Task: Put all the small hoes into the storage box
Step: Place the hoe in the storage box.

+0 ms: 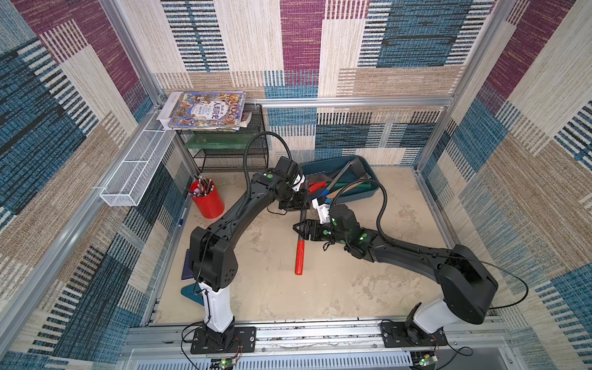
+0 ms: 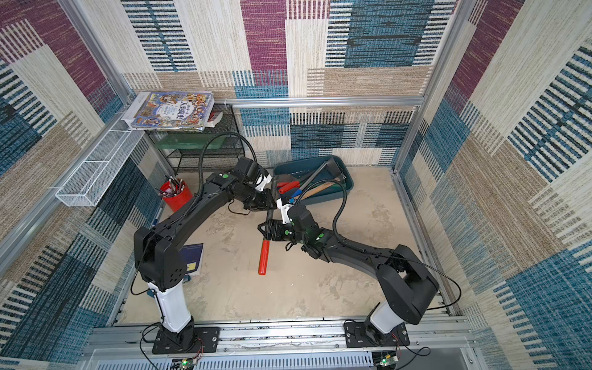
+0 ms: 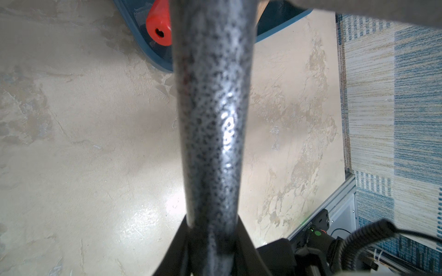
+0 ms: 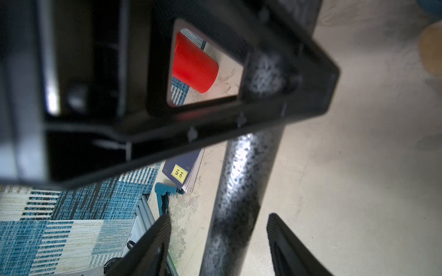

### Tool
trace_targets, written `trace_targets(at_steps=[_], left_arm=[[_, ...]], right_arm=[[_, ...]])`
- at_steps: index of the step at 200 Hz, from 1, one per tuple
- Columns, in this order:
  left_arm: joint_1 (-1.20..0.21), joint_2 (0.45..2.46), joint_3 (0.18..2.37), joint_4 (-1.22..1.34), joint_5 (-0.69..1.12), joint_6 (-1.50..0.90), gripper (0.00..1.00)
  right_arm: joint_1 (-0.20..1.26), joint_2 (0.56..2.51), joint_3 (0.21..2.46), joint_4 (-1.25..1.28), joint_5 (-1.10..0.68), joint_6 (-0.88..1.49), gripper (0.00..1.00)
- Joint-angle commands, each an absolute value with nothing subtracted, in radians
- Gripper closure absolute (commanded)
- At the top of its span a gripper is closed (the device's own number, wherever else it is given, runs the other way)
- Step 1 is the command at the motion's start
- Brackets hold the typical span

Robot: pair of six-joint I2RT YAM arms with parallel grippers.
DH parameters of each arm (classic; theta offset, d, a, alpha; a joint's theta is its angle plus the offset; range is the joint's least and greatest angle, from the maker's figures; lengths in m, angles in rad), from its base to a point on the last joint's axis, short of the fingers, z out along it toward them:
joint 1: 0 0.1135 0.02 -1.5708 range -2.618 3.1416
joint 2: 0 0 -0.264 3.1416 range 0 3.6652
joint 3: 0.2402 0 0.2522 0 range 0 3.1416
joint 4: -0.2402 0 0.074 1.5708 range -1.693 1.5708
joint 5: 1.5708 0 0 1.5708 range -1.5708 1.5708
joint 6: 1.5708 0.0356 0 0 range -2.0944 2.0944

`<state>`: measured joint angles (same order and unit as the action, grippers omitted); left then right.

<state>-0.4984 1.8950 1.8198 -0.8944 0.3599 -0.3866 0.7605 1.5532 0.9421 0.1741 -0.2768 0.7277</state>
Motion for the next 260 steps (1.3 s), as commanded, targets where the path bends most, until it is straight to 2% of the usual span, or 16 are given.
trace_targets(at_steps=[1,35,70,113,164,201,260], left_arm=[[-0.501,1.875,1.813,-0.834,0.399,-0.403,1.0],[-0.503,1.867,1.804,-0.821,0.397,-0.41,1.0],[-0.505,1.87,1.804,-0.816,0.403,-0.416,1.0],[-0.506,1.87,1.801,-0.814,0.404,-0.42,1.0],[-0.506,1.871,1.793,-0.81,0.4,-0.428,1.0],[-0.506,1.879,1.791,-0.8,0.403,-0.434,1.0],[-0.506,1.869,1.771,-0.801,0.397,-0.43,0.99]], right_arm=[[0.757,1.565,0.953,0.213,-0.262,0.719,0.36],[0.753,1.575,0.963,0.215,-0.267,0.719,0.49],[0.751,1.586,0.971,0.215,-0.271,0.723,0.56],[0.742,1.586,0.973,0.212,-0.264,0.727,0.6],[0.736,1.58,0.979,0.188,-0.259,0.729,0.8],[0.736,1.584,0.986,0.173,-0.259,0.724,0.9],[0.732,1.561,1.0,0.135,-0.235,0.735,0.97]])
